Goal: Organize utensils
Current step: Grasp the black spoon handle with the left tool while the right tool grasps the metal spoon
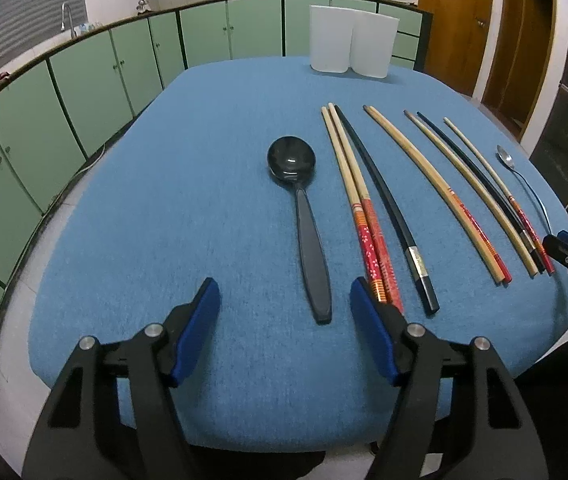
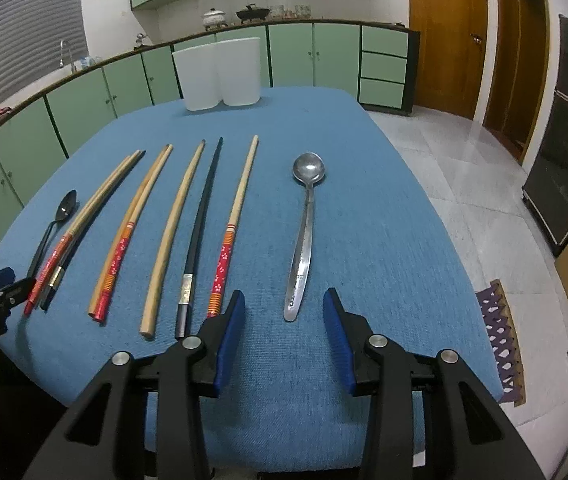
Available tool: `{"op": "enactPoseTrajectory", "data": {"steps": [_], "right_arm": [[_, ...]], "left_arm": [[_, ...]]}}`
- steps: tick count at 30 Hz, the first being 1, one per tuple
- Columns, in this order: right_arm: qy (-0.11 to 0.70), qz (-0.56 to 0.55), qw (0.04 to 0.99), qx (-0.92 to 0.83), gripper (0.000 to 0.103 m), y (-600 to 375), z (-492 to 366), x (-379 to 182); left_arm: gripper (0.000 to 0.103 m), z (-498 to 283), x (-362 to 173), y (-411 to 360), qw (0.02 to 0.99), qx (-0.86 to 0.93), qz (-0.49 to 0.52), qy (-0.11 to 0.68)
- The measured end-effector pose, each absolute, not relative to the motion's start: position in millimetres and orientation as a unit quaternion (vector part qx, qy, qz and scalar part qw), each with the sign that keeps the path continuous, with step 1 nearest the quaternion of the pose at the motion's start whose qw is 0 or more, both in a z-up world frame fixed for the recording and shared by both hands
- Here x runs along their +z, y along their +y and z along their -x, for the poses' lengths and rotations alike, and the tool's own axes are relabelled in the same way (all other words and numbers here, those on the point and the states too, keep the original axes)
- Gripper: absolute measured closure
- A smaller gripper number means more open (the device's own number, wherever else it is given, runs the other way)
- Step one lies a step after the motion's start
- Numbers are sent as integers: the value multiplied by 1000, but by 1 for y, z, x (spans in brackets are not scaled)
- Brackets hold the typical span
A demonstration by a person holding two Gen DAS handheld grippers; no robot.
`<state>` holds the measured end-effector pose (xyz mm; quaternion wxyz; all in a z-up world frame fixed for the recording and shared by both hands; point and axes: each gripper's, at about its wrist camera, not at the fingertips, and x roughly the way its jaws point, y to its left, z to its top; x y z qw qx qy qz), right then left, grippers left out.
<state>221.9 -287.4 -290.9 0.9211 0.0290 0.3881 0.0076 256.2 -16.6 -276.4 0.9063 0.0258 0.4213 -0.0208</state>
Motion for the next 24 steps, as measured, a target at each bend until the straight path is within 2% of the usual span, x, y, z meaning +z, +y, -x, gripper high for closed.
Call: {"op": "enactPoseTrajectory", "data": {"steps": [3, 5, 8, 15, 24], "right_arm": [[384, -19, 923, 9, 76, -285, -222, -292], [381, -14, 924, 9, 80, -285, -224, -292], [381, -23, 924, 11, 90, -288, -226, -292], [378, -34, 925, 16, 93, -293, -225, -286], [333, -29, 942, 27, 94, -297, -217, -231]], "left_arm": [[53, -255, -276, -17, 909, -27, -22, 415], [73, -252, -275, -17, 910, -34, -23, 413], [91, -252, -274, -18, 909, -53, -13, 414], [91, -254, -267, -15, 909, -59, 6, 412], [91, -250, -207, -13, 931, -69, 15, 357]]}}
